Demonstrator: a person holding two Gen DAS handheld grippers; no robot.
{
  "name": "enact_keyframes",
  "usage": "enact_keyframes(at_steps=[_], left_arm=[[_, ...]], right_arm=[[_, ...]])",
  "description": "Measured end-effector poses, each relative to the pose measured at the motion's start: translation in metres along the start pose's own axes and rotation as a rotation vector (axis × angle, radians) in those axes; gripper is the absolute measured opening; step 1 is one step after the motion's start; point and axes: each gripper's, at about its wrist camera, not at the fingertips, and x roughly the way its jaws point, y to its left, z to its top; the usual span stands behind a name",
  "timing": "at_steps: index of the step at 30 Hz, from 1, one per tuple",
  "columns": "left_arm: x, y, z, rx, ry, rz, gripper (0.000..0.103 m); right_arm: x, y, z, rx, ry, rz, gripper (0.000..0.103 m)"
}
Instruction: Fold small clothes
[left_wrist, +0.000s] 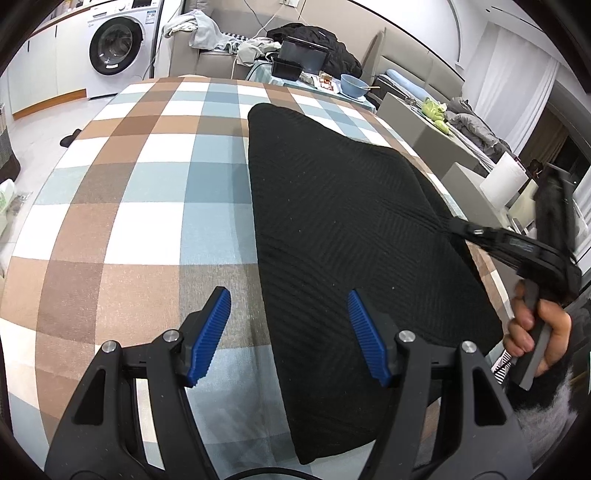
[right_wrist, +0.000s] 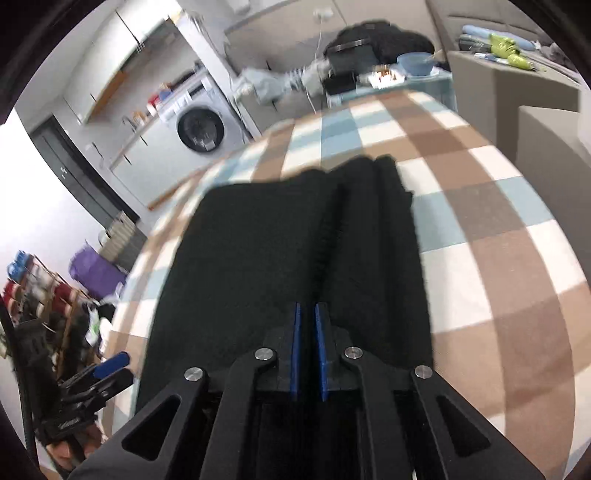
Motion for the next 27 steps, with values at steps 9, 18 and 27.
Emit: enact_keyframes(at_steps=[9, 18, 27], left_arm=[[0.013, -0.014, -0.01, 0.034, 0.043, -0.048, 0.064], [0.013, -0.018, -0.024, 0.044, 0.071, -0.059, 0.063], [0.006, -0.016, -0.04, 0.032, 0.093, -0.085, 0.063]], right_arm=[[-0.056, -0.031, -0.049, 0.125, -0.023, 0.011, 0.044], [-0.067, -0.032, -0.089, 0.171, 0.042, 0.093, 0.052], [-0.061, -0.011, -0.098, 0.057, 0.064, 0.076, 0.062]])
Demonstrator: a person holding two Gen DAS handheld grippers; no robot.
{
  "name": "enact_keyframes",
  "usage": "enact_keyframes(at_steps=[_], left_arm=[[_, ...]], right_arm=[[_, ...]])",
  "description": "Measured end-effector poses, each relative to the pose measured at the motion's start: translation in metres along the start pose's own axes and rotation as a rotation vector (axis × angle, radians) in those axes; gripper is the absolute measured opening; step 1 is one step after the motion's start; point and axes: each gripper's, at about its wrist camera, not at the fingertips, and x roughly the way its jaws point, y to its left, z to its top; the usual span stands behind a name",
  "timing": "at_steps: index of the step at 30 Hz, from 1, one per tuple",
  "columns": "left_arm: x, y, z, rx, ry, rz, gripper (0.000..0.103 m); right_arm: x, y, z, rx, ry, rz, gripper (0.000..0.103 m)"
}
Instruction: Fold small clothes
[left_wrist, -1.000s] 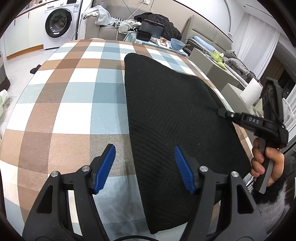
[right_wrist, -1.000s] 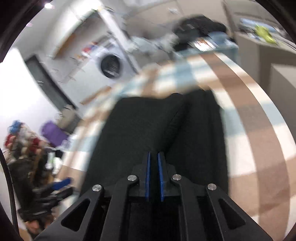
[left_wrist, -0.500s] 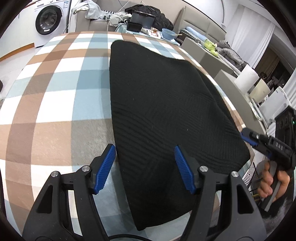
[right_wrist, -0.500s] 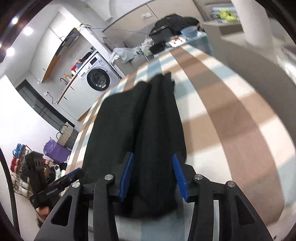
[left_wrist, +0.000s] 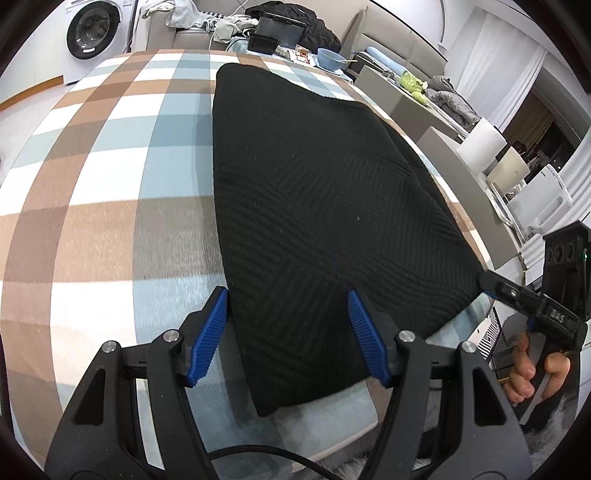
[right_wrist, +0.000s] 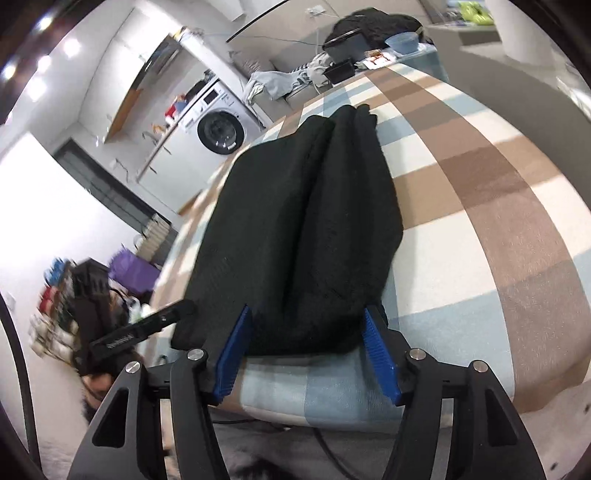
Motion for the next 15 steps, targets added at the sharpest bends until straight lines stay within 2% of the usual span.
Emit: enact_keyframes(at_steps=[1, 2, 3, 5, 8, 15], left_arm=[[-0.001, -0.001, -0.002, 0.007, -0.007, 0.003, 0.06], [-0.001, -0.002, -0.003, 0.019, -0.009, 0.008, 0.05], [-0.002, -0.004, -0.005, 0.031, -0.017, 0.023, 0.035], [-0.003, -0.005, -0.005, 0.059, -0.025, 0.053, 0.024], [-0.003, -0.001, -0.001, 0.046, -0.032, 0.04, 0.02], [0.009, 0.005, 0.028, 0.065, -0.054, 0.098, 0.02]], right_arm=[[0.004, 0.003, 0.001, -0.02, 0.0, -0.024, 0.059], [0.007, 0.004, 0.002, -0.034, 0.001, -0.041, 0.049], [0.01, 0.006, 0.004, -0.051, 0.008, -0.062, 0.044], [0.015, 0.007, 0.006, -0.085, 0.024, -0.064, 0.033], [0.018, 0.006, 0.009, -0.086, 0.017, -0.055, 0.03], [0.043, 0.013, 0.035, -0.106, -0.017, -0.103, 0.03]])
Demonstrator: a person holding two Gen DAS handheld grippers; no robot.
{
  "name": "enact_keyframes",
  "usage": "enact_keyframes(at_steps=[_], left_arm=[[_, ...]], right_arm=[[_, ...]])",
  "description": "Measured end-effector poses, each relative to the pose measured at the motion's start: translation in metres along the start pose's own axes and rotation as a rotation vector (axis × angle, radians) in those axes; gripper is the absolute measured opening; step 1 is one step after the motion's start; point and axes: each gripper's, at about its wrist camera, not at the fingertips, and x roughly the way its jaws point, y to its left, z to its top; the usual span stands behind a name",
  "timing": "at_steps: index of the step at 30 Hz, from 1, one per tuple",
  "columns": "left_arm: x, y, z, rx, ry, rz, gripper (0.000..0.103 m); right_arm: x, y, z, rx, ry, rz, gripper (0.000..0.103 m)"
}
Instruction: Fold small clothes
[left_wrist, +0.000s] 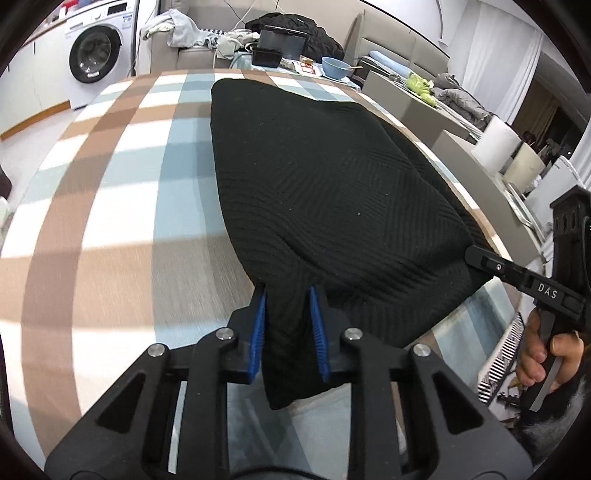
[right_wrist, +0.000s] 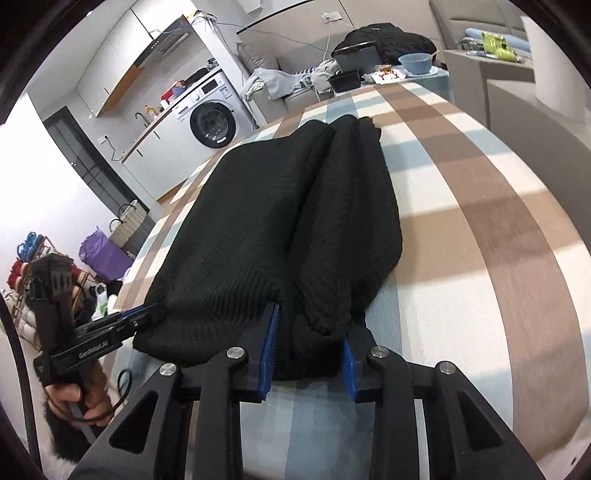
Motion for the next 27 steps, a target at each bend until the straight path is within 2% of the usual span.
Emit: enact_keyframes(at_steps=[4, 10, 14, 18, 20, 22, 24, 27], left_arm=[[0.012, 0.008, 0.029, 0.016, -0.019, 0.048, 0.02], [0.035, 0.029, 0.071, 0.004, -0.038, 0.087, 0.02], [0.046, 0.039, 0.086, -0.01, -0.043, 0.099, 0.02], [0.052, 0.041, 0.089, -0.012, -0.044, 0.106, 0.02], [0.051, 0.042, 0.088, -0.015, -0.046, 0.121, 0.021], [0.046, 0.043, 0.085, -0.03, -0.056, 0.132, 0.026], [0.038, 0.043, 0.081, -0.042, -0.07, 0.142, 0.046], [0.019, 0.038, 0.075, -0.051, -0.13, 0.169, 0.059]], right_arm=[[0.025, 0.018, 0.027, -0.048, -0.015, -0.037, 0.029], [0.066, 0.029, 0.068, -0.015, -0.024, -0.016, 0.029], [0.085, 0.031, 0.088, -0.005, -0.027, -0.025, 0.029], [0.086, 0.028, 0.093, 0.014, -0.024, -0.02, 0.029], [0.083, 0.029, 0.091, 0.003, -0.021, -0.032, 0.037], [0.076, 0.031, 0.087, -0.01, -0.02, -0.032, 0.044], [0.066, 0.031, 0.086, -0.033, -0.027, -0.022, 0.044], [0.04, 0.037, 0.082, -0.108, -0.092, -0.015, 0.065]])
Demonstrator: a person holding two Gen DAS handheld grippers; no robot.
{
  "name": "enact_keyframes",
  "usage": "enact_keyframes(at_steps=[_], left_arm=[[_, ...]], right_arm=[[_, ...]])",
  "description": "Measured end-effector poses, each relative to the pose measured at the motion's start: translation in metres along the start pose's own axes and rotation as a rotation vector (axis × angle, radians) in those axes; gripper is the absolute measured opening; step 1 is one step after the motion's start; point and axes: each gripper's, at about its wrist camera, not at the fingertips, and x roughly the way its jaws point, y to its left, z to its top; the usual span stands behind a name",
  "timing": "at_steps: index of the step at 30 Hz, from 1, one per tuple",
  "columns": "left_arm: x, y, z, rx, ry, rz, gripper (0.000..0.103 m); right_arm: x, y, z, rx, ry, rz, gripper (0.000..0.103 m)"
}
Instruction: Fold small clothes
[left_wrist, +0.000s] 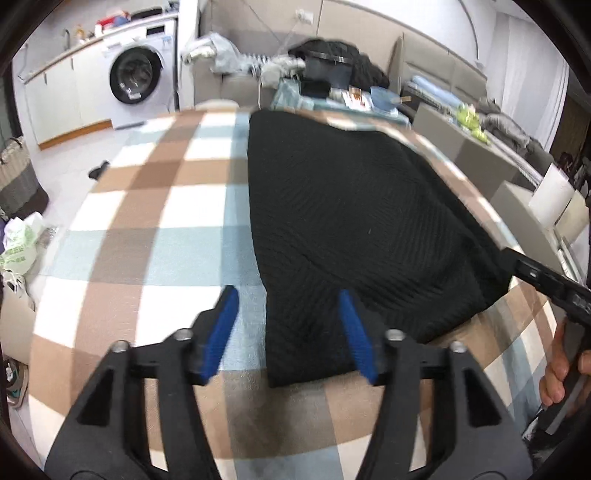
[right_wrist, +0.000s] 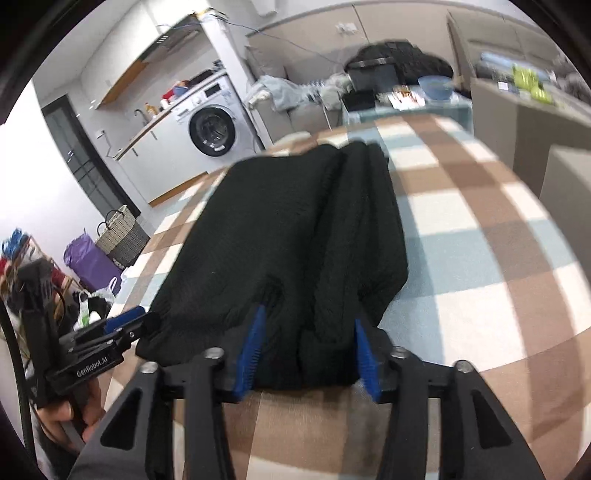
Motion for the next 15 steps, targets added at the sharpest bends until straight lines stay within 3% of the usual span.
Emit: enact_keyframes(at_steps=[2, 5, 11, 15], left_arm=[[-0.017, -0.002, -0.001, 0.007, -0.054, -0.01, 0.074], [-0.041, -0.005, -0.003, 0.01, -0.138, -0.018, 0.085], [-0.086, -0.01, -0.011, 0.014, -0.237, -0.02, 0.102], [-0.11, -0.013, -0.019, 0.047, -0.277, 0.005, 0.102]], right_arm=[[-0.017, 0.006, -0.001, -0.054, -0.054, 0.025, 0.09], [-0.041, 0.015, -0.003, -0.124, -0.131, 0.043, 0.101], [-0.072, 0.022, -0.006, -0.131, -0.17, 0.107, 0.103], [-0.089, 0.028, -0.01, -0.186, -0.161, 0.086, 0.103]])
